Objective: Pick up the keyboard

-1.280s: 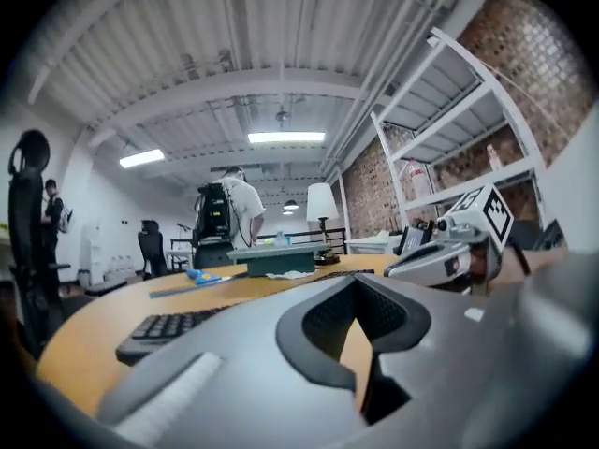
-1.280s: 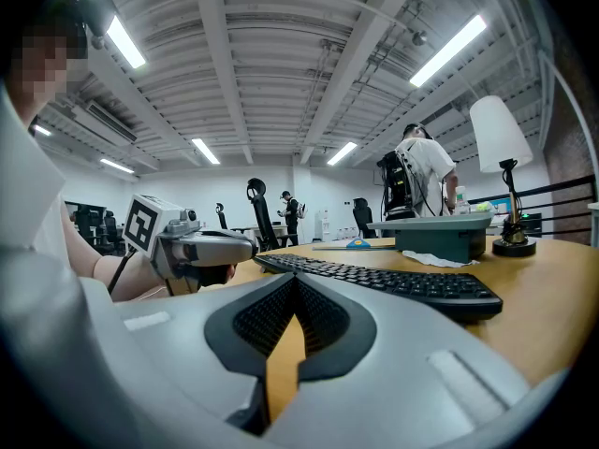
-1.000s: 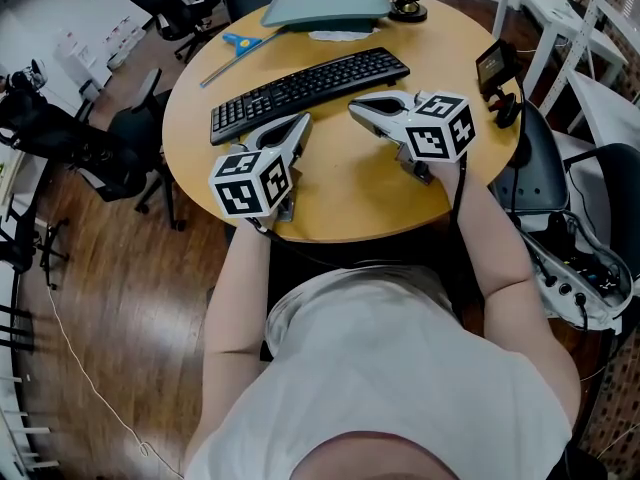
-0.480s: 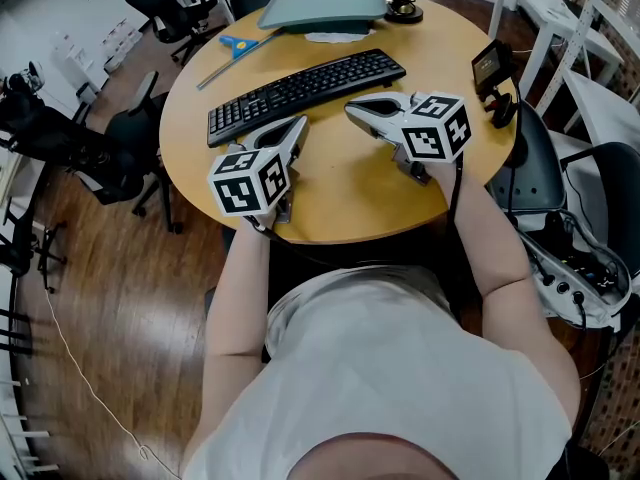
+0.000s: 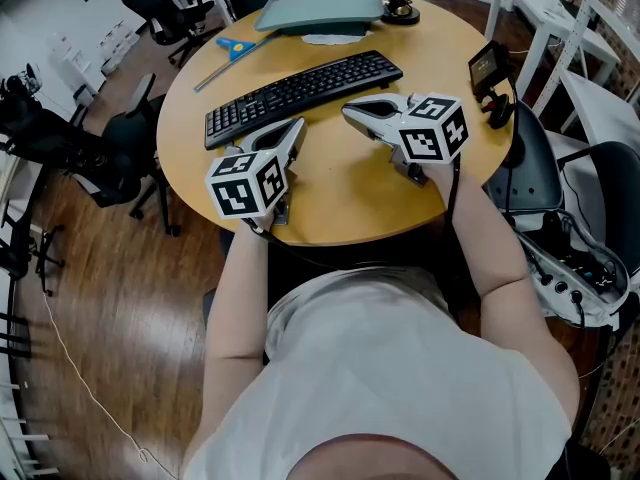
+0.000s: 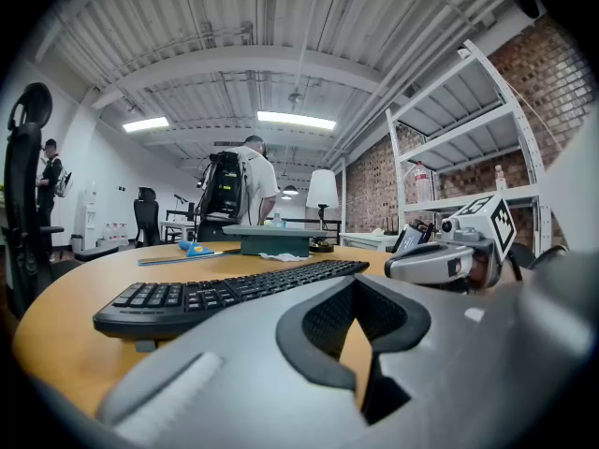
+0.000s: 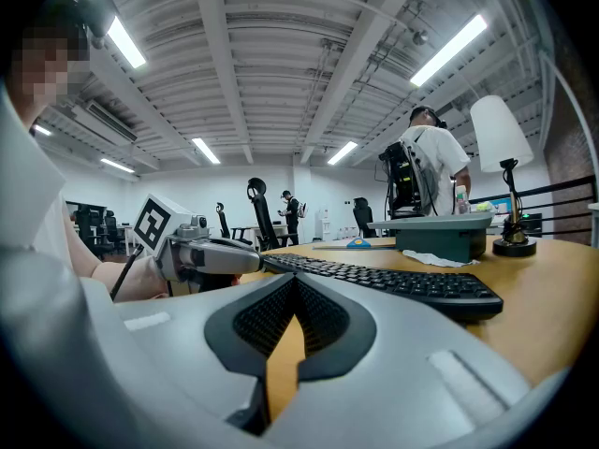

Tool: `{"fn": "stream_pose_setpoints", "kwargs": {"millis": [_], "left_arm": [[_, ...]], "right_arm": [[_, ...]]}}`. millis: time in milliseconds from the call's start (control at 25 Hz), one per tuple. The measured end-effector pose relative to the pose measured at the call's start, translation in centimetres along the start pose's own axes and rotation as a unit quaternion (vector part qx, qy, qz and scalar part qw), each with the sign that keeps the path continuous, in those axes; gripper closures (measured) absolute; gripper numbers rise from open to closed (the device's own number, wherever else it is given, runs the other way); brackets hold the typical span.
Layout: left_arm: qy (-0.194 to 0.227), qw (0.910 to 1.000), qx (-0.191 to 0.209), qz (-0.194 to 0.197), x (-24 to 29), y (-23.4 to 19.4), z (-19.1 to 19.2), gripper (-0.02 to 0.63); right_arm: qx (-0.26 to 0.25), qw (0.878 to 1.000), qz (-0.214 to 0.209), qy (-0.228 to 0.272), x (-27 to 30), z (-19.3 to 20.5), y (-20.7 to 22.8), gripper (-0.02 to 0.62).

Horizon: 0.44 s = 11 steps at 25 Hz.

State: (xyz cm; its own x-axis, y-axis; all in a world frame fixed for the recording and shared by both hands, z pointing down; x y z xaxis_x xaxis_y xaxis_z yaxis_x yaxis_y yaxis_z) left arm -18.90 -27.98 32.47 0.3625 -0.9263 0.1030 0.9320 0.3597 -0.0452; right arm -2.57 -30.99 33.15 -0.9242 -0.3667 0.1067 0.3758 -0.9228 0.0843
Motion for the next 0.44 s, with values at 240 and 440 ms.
{"fn": "stream_pose_setpoints", "kwargs": {"millis": [240,440], "left_arm": [[0.0,1.0,0.0,0.001,-0.05,-0.01,-0.07,0.606],[-0.001,1.0,-0.001,0.001,-0.17,-0.03,0.06,0.606]], "right_arm": [[0.0,1.0,0.0,0.0,0.01,-0.05,-0.05,0.595],[0.001,1.0,-0.001,-0.001,0.05,0.11,-0.16,0.595]]}}
Point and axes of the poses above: the fingertips, and each gripper's own axes: x forward along the fingers, y to its right, z out of its underside, the point moved 5 cm from there along -x, backward along the fingers, and after that the axes turned 3 degrees about y, right-handed, at the moved point
